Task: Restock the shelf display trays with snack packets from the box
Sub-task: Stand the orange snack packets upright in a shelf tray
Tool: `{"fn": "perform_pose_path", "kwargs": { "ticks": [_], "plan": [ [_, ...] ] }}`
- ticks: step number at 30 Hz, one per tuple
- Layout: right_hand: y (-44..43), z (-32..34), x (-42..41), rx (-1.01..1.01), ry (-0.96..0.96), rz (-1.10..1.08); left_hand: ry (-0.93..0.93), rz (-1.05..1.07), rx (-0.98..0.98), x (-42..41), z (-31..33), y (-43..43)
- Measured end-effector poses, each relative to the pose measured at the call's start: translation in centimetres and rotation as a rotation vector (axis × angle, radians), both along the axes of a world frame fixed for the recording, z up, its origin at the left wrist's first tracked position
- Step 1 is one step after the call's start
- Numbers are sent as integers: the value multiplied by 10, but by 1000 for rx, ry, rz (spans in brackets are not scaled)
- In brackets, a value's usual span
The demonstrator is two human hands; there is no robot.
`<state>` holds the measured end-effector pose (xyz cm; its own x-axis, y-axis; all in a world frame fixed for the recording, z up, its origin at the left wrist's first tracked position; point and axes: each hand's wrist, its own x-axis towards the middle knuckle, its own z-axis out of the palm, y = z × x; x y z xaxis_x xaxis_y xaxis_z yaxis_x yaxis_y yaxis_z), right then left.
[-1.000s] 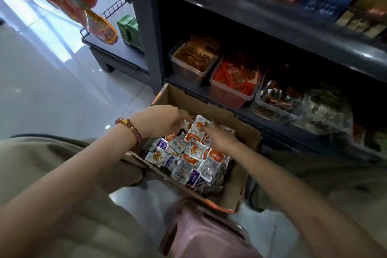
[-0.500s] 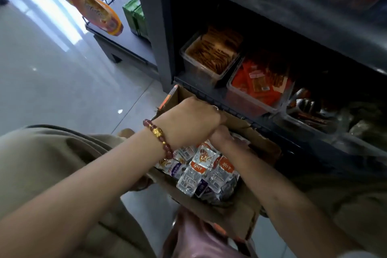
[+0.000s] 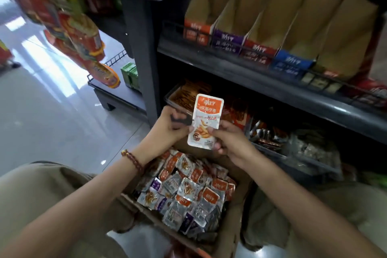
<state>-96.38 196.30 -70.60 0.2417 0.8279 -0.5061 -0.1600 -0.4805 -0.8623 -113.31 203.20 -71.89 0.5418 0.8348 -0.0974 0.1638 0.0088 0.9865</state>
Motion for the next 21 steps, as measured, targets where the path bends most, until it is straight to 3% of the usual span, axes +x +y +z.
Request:
{"fn": "perform_pose_path", "kwargs": {
  "ticks": [1, 3, 7, 11, 21],
  "plan": [
    [-6, 17, -2, 43, -6, 23, -125, -3, -56, 2, 5, -5],
    [-14, 41, -7, 89, -45, 72, -188, -16, -10, 8, 17, -15],
    [-18, 80, -10, 170, -106, 62, -154, 6, 223, 19, 45, -17],
    [1, 118, -5, 257, -159, -22, -107, -102, 385, 25, 91, 0],
    [56, 169, 11, 357, -93, -62, -144, -69, 556, 27, 146, 46]
  ]
}}
